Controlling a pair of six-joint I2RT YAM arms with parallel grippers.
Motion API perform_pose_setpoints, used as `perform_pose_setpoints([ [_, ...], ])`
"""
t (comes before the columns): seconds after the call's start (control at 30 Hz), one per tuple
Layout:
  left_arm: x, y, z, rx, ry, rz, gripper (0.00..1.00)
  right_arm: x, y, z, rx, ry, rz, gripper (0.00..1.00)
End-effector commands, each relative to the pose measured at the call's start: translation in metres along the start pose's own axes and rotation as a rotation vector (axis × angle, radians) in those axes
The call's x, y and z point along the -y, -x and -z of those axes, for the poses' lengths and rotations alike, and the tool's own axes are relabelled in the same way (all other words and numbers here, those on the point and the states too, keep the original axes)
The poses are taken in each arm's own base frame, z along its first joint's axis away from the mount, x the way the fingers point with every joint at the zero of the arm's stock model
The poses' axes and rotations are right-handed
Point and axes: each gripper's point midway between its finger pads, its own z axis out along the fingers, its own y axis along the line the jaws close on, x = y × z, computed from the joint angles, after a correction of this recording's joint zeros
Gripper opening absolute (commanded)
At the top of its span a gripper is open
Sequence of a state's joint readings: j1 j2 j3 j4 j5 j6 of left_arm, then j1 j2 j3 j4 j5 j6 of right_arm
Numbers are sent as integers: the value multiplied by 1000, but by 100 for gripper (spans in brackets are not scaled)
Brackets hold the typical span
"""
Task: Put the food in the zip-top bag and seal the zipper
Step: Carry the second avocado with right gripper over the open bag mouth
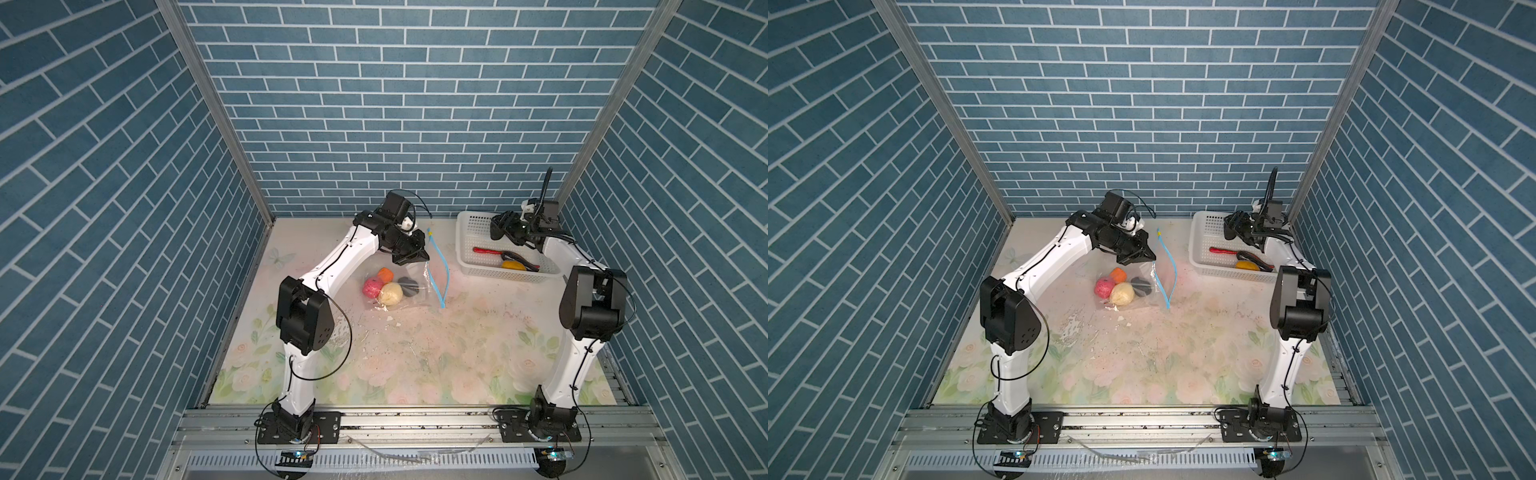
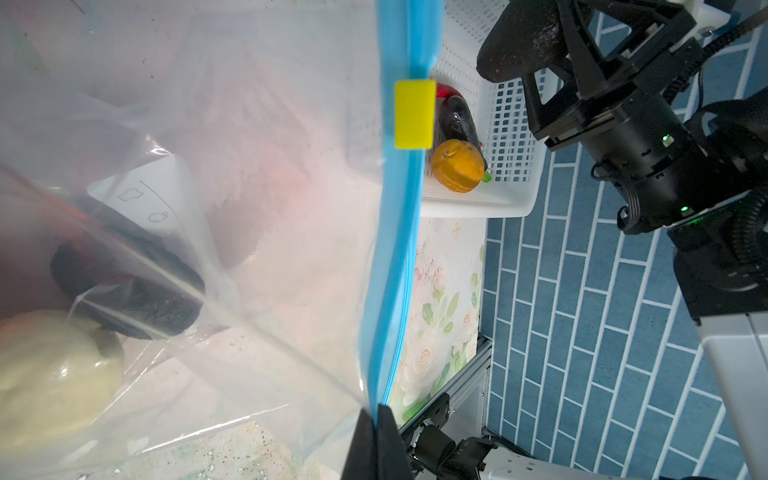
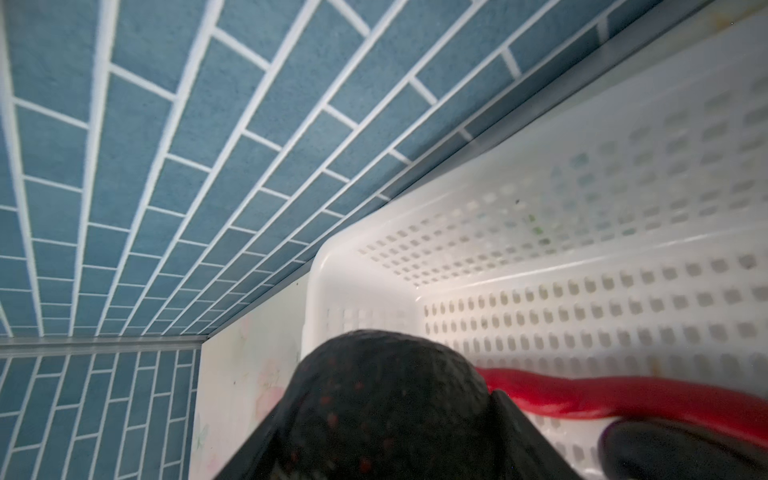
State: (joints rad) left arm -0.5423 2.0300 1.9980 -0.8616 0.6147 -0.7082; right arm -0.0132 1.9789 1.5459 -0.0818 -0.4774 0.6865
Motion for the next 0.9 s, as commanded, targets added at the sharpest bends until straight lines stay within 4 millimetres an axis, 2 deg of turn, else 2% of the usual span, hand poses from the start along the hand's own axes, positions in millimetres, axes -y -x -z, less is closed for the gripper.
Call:
perform_pose_setpoints([
  [0.0,7,3,-2,8,-10,-16,0,-40,-9,22,18,91,-1,49],
  [0.2,8,5,-4,6,-12,-18,0,-61,-50,52,-4,114,21,49],
  [0.53,13,8,-8,1,-18,-26,0,-118,-103,101,-51,221,135,49],
  [0.73,13,9,-8,0,-18,-28,0,-141,-139,114,-127,261,183,49],
  [0.87,13,8,-10,-7,-21,-27,0,-154,-168,114,-192,273,208,49],
])
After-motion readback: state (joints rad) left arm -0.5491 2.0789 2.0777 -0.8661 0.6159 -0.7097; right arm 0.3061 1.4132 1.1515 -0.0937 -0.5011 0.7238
